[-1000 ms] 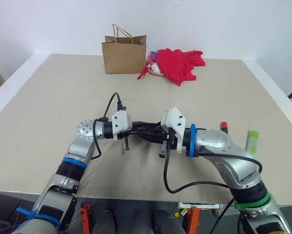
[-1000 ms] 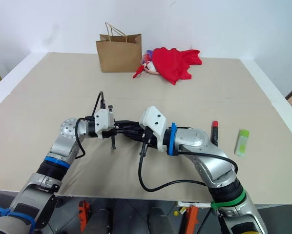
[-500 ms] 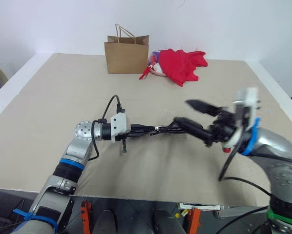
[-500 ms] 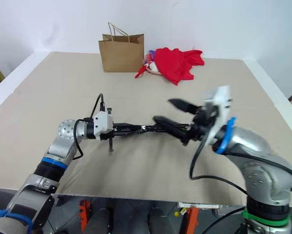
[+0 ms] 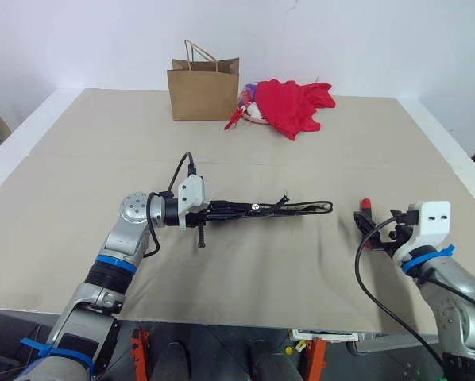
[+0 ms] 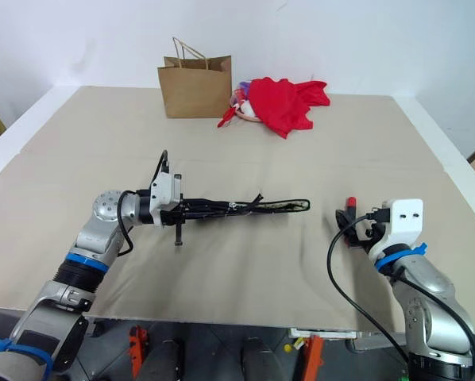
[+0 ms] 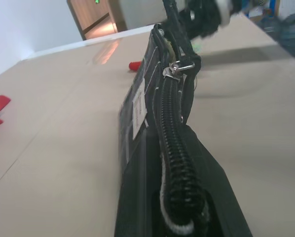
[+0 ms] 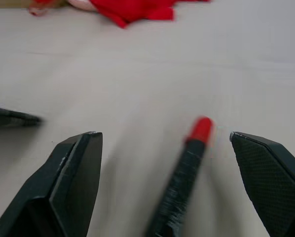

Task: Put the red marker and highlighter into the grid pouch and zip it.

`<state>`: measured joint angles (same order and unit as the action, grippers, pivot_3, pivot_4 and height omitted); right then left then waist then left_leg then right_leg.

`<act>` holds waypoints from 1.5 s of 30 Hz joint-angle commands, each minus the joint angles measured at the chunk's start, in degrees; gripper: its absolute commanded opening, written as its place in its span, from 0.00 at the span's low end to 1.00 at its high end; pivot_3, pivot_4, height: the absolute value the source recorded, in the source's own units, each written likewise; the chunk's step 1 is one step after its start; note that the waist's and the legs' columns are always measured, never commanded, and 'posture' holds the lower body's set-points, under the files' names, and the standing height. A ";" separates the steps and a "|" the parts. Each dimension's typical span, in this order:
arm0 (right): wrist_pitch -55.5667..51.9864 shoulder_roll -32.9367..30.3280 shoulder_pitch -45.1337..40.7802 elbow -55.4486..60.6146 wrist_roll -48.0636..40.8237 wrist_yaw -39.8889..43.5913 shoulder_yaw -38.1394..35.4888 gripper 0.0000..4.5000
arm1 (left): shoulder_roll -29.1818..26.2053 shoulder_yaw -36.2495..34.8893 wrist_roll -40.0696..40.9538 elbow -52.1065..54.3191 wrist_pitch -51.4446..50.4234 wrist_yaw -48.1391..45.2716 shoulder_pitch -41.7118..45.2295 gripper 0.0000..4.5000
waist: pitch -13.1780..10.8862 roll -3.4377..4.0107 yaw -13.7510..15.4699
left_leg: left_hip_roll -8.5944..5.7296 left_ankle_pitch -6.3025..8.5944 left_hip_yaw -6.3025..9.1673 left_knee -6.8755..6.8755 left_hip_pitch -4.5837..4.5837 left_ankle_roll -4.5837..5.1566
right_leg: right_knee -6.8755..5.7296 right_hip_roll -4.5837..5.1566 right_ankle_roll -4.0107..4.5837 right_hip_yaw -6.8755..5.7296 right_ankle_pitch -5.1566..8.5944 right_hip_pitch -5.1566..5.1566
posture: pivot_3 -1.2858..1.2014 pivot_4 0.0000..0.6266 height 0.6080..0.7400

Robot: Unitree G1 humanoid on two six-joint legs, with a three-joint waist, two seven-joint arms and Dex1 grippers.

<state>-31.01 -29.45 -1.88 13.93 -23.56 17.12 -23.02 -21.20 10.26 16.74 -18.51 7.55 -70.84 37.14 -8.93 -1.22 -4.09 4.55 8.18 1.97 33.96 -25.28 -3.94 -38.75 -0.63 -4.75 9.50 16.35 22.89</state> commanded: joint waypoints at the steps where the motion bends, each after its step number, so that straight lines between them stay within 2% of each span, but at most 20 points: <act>1: 1.09 0.46 0.48 0.80 1.23 -1.17 -0.61 0.99 | -0.36 -1.06 0.62 2.36 0.39 -0.25 0.28 0.00 | 0.00 0.00 -0.02 | 0.00 0.00 0.00 0.00 0.00 0.00 | 0.00 0.00 0.00 0.00 0.00 0.00 | 0.52 0.24 1.00; 6: -0.14 1.95 2.89 0.59 3.10 -1.85 2.17 0.99 | -0.05 -0.86 0.13 2.40 1.24 0.25 0.17 0.00 | 0.00 0.00 -0.03 | 0.00 0.00 0.01 0.00 0.01 0.00 | -0.01 0.00 0.02 0.00 0.01 0.00 | 0.52 0.24 1.00; 8: -1.33 2.30 3.38 0.43 3.91 -2.24 3.60 0.80 | -0.03 -0.85 0.09 2.53 1.28 0.38 0.07 0.00 | 0.00 0.00 -0.03 | 0.00 0.00 0.01 0.00 0.00 0.00 | -0.01 0.00 0.03 0.00 0.03 0.00 | 0.52 0.24 1.00; 10: -2.42 2.21 3.21 -0.42 4.92 -2.88 4.43 0.72 | -0.04 -0.87 -0.02 2.53 1.41 0.47 0.03 0.00 | 0.01 -0.03 -0.03 | 0.00 0.00 0.01 0.00 0.02 0.00 | -0.01 0.00 0.03 0.00 0.03 -0.02 | 0.52 0.24 1.00; 13: -3.18 2.27 2.44 -1.32 5.34 -3.54 4.51 0.37 | 0.02 -0.91 -0.17 2.34 1.54 0.58 0.12 0.00 | 0.01 -0.03 -0.05 | 0.00 0.00 0.01 0.07 0.08 0.00 | 0.00 0.01 0.05 0.00 0.04 -0.11 | 0.52 0.24 1.00; 14: -3.33 2.36 2.20 -1.51 5.34 -3.79 4.39 0.33 | 0.04 -0.92 -0.19 2.28 1.57 0.61 0.15 0.00 | 0.01 -0.03 -0.05 | 0.00 0.00 0.01 0.10 0.09 0.00 | 0.00 0.01 0.07 0.00 0.05 -0.13 | 0.52 0.24 1.00; 15: -3.72 2.48 1.78 -1.89 5.38 -4.37 4.11 0.20 | 0.08 -0.88 -0.17 2.29 1.63 0.55 0.08 0.00 | 0.01 -0.04 0.00 | 0.00 0.00 0.01 0.14 0.10 -0.01 | 0.00 0.01 0.18 0.00 0.09 -0.15 | 0.52 0.24 1.00; 16: -3.94 2.65 1.44 -2.17 5.25 -4.69 3.83 0.14 | 0.07 -0.80 -0.15 2.32 1.68 0.43 -0.07 0.00 | 0.01 -0.04 0.01 | 0.00 -0.01 0.01 0.17 0.10 -0.02 | 0.00 0.01 0.18 0.00 0.09 -0.18 | 0.52 0.24 1.00; 20: -2.30 2.12 0.37 -2.06 5.16 -3.99 3.50 0.14 | 0.00 -0.42 -0.11 2.34 1.91 -0.25 -0.64 0.00 | 0.01 -0.04 0.00 | -0.02 -0.02 0.01 0.32 0.12 -0.02 | 0.01 0.04 0.21 0.00 0.11 -0.33 | 0.52 0.24 1.00; 22: -0.02 0.40 -1.64 -0.28 3.21 -0.92 2.15 0.14 | -0.12 -0.16 -0.20 2.32 2.27 -0.83 -0.87 0.00 | 0.00 -0.04 -0.03 | -0.02 -0.02 0.01 0.33 0.12 -0.02 | 0.01 0.04 0.21 0.00 0.11 -0.33 | 0.52 0.24 1.00; 26: 3.42 -7.71 -6.50 2.91 -0.52 9.34 -0.04 0.14 | -0.23 0.09 -0.41 1.82 3.10 -1.95 -0.69 0.00 | -0.22 0.32 -0.16 | -0.05 -0.02 -0.04 0.32 0.10 -0.02 | 0.00 0.05 0.18 0.06 0.09 -0.27 | 0.52 0.24 1.00; 31: 3.43 -19.07 -11.16 5.47 -10.06 27.03 -2.24 0.14 | -0.48 0.47 -1.27 0.28 5.44 -3.36 -0.38 0.00 | -0.31 0.41 -0.23 | -0.03 0.00 0.05 0.10 0.15 0.01 | -0.01 0.00 -0.01 -0.01 0.07 -0.24 | 0.52 0.24 1.00; 34: 2.01 -25.50 -9.13 8.27 -15.23 38.52 -2.35 0.14 | -0.18 0.39 -1.49 -0.37 6.32 -3.54 -0.27 0.00 | -0.31 0.40 -0.20 | -0.04 0.07 0.10 -0.02 0.12 0.10 | 0.00 0.01 0.03 -0.07 0.27 -0.25 | 0.52 0.24 1.00; 37: 3.71 -30.80 -3.98 9.51 -14.34 47.71 -2.42 0.14 | 0.09 0.36 -1.70 -0.78 7.09 -3.60 0.02 0.00 | -0.32 0.39 -0.02 | -0.06 0.20 0.10 0.00 0.09 0.21 | 0.01 0.04 0.01 -0.08 0.41 -0.30 | 0.52 0.24 1.00; 45: 8.29 -35.34 3.96 6.56 -10.48 57.88 -4.60 0.14 | 0.48 0.51 -2.13 -0.42 8.02 -3.20 -0.25 0.00 | -0.36 0.33 0.08 | -0.12 0.27 0.12 0.20 0.15 0.26 | -0.01 0.09 0.01 -0.12 0.47 -0.41 | 0.52 0.24 1.00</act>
<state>-24.13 -63.74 1.82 20.25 -34.29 73.24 -24.93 -20.78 11.24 14.40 -19.87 14.74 -74.29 36.18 -9.29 -0.89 -4.01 4.43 8.45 2.09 34.19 -25.12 -3.69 -38.77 -0.54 -4.74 9.38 16.81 22.46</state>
